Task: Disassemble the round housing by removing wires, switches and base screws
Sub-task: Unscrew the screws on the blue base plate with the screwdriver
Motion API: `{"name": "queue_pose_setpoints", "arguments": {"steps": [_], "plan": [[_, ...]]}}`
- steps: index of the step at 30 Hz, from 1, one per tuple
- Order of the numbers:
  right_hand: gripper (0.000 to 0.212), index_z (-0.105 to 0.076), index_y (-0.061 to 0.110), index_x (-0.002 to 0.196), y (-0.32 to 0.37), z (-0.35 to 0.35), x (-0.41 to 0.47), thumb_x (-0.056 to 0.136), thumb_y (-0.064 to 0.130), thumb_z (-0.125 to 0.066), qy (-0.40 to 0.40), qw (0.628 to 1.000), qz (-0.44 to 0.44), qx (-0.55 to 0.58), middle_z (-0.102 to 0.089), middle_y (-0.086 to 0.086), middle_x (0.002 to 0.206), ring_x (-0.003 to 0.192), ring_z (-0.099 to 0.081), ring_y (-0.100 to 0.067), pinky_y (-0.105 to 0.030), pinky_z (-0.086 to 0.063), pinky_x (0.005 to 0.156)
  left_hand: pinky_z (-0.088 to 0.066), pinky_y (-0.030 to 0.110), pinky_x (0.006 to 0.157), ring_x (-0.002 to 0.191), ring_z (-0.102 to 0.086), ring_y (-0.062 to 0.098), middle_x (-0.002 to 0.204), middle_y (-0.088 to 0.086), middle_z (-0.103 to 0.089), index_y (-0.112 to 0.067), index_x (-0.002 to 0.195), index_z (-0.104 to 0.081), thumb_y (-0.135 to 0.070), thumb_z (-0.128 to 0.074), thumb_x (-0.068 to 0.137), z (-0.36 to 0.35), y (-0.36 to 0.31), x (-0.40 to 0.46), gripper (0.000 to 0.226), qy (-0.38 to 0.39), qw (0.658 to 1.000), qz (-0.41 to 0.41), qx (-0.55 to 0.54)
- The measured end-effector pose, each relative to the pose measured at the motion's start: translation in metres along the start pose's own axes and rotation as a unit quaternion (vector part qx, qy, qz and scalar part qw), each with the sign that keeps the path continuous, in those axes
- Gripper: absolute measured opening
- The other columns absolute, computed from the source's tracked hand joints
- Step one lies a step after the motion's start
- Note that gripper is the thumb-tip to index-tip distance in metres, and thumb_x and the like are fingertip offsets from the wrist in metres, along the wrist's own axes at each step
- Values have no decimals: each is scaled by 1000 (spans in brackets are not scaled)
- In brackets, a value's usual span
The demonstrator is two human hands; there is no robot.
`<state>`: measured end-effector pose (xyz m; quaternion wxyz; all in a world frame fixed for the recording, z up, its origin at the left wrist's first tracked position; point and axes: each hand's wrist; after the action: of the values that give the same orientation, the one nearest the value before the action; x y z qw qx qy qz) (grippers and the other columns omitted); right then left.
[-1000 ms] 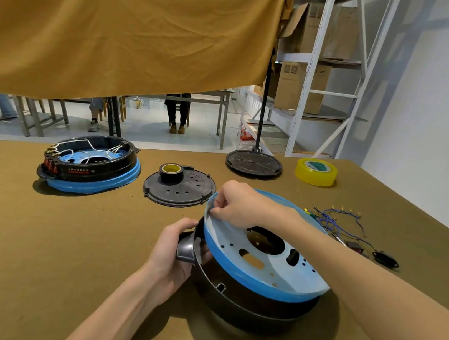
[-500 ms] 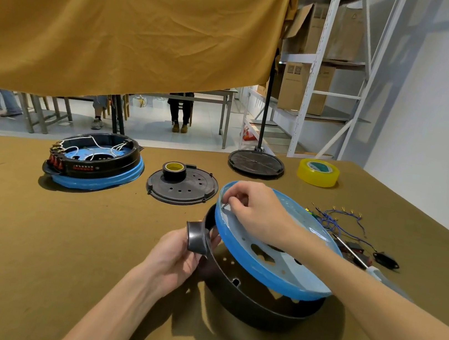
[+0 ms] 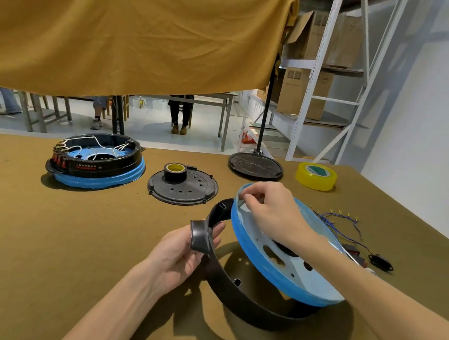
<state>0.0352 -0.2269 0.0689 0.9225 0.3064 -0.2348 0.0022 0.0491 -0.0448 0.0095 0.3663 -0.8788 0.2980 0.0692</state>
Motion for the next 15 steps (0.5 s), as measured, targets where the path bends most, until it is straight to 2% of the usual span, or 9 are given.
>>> {"name": "queue_pose_setpoints", "arguments": {"steps": [3,7,9,11,14,15], "plan": [[20,-73,14,110,-6,-1,-3,103,14,-54,-7,1000,-11,-25,-67,6,97,84,-59,-1,-10,-43,69,-65,32,66,92,-78,29,107,26,-75,0,140,-46,-2,-56,96,3,-1,1,46,-2,1000,-3,20],[20,-71,12,109,-9,-5,-6,102,13,-52,49,995,-8,-89,-67,1,93,79,-59,-6,-14,-43,63,-65,35,66,92,-78,33,118,32,-69,1,144,-41,5,-54,95,8,-4,4,51,-34,999,2,43],[18,-73,13,103,-10,-7,-5,99,13,-55,24,997,-31,-72,-67,2,89,76,-61,-6,-14,-44,60,-65,35,62,90,-78,34,120,34,-67,-4,137,-45,6,-55,93,9,-7,5,46,-43,999,18,28],[17,-74,15,94,-12,-9,-5,97,13,-57,-7,997,-65,-35,-69,2,85,74,-64,-9,-17,-46,58,-63,31,56,86,-79,32,112,32,-72,-3,120,-48,2,-58,90,10,-9,3,32,-26,999,43,14],[16,-71,15,84,-17,-10,-9,94,15,-60,-30,992,-118,15,-69,-1,77,72,-65,-15,-29,-54,63,-65,32,62,89,-78,32,108,31,-73,-3,109,-50,2,-64,73,11,-10,2,39,0,998,55,5],[16,-70,16,80,-19,-10,-10,93,16,-60,-32,992,-120,11,-68,-1,73,69,-64,-14,-31,-53,62,-65,32,65,91,-78,32,109,31,-73,-3,110,-50,3,-64,74,12,-10,4,39,2,999,49,15]]}}
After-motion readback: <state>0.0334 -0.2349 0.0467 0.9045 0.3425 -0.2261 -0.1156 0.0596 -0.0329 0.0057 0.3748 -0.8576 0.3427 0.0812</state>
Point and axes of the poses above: each hand's wrist, its own x-axis towards the middle knuckle, its own z-axis out of the back of the hand, y = z × x
